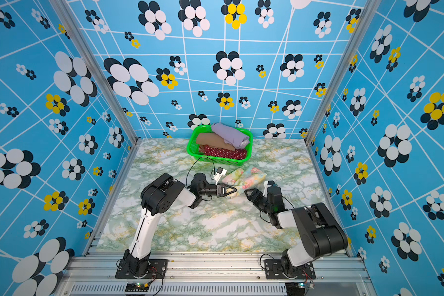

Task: Roll up the skirts
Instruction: Roll the skirt at the center of the board.

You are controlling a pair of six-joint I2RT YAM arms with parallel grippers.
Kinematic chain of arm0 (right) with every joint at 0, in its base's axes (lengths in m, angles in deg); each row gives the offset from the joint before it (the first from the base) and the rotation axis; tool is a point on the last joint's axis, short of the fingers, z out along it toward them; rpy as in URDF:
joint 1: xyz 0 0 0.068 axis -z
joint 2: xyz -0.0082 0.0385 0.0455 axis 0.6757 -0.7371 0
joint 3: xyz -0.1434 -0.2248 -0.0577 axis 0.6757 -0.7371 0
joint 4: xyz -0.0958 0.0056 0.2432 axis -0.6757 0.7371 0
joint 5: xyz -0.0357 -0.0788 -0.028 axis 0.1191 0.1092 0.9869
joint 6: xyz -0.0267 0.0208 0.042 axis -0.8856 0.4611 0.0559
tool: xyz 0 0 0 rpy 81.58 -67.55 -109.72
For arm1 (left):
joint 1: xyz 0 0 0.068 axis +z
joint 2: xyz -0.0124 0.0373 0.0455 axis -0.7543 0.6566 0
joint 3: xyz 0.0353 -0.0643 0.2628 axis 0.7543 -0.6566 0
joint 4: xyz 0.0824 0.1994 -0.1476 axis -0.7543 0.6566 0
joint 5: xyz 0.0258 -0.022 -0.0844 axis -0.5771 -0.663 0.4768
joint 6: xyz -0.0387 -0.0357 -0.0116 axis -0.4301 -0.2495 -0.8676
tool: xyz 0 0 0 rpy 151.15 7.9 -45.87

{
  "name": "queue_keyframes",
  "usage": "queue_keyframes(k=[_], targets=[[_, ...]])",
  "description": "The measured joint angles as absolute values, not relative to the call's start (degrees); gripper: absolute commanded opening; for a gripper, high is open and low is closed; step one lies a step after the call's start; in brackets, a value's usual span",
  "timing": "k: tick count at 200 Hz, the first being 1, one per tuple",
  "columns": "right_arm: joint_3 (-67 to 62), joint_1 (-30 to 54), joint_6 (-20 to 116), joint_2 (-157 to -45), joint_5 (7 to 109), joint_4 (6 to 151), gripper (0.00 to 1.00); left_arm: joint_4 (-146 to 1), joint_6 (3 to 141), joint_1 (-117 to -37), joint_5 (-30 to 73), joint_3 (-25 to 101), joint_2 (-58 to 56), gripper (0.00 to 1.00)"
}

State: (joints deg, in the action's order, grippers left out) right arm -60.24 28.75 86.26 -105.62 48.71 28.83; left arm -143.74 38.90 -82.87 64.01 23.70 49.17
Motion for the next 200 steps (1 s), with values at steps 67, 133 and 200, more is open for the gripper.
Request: queue_keyframes(k=[67, 133, 200], targets=[[-52.7, 28.7, 91.8, -123.3, 47.1, 9.6, 0.58, -146.1, 37.5, -81.2, 64.9, 24.9, 51.2, 0.00], [-47.7, 28.8, 95.3, -128.8, 46.3, 1.4, 0.82, -148.3, 36.8, -79.7, 66.5, 25.6, 52.4, 0.00], [-43.1, 28.5, 94.8, -131.3, 46.5, 8.1, 0.00, -148.6, 36.6, -78.5, 67.1, 25.3, 52.3, 0.00]])
